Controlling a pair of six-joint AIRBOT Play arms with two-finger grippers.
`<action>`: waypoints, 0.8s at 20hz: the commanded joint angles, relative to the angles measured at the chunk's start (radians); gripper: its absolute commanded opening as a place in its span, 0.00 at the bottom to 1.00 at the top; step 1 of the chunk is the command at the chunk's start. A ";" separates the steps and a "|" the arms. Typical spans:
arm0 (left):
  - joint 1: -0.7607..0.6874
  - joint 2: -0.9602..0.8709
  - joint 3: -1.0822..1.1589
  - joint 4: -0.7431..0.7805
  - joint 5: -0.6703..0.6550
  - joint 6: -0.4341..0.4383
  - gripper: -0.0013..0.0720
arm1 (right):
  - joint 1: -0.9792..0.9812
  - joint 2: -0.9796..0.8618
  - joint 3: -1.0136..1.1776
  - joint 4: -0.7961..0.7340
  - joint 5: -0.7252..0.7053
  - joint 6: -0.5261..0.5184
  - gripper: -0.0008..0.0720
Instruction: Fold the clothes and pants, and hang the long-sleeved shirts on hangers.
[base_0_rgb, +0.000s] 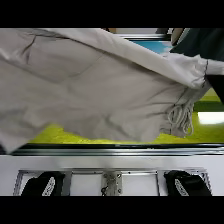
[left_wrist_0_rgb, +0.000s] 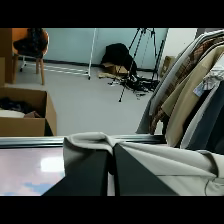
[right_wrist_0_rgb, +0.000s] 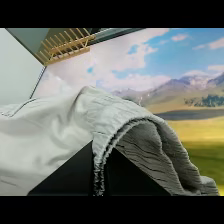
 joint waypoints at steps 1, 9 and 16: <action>0.001 -0.065 0.016 0.005 -0.026 0.000 0.03 | 0.001 -0.015 0.001 -0.006 0.207 0.145 0.04; -0.076 -0.701 0.016 0.005 -0.105 0.000 0.03 | 0.002 -0.455 -0.175 -0.010 0.163 0.041 0.04; -0.088 -0.936 0.016 0.005 -0.088 0.000 0.03 | 0.000 -0.703 -0.146 -0.015 -0.077 -0.053 0.04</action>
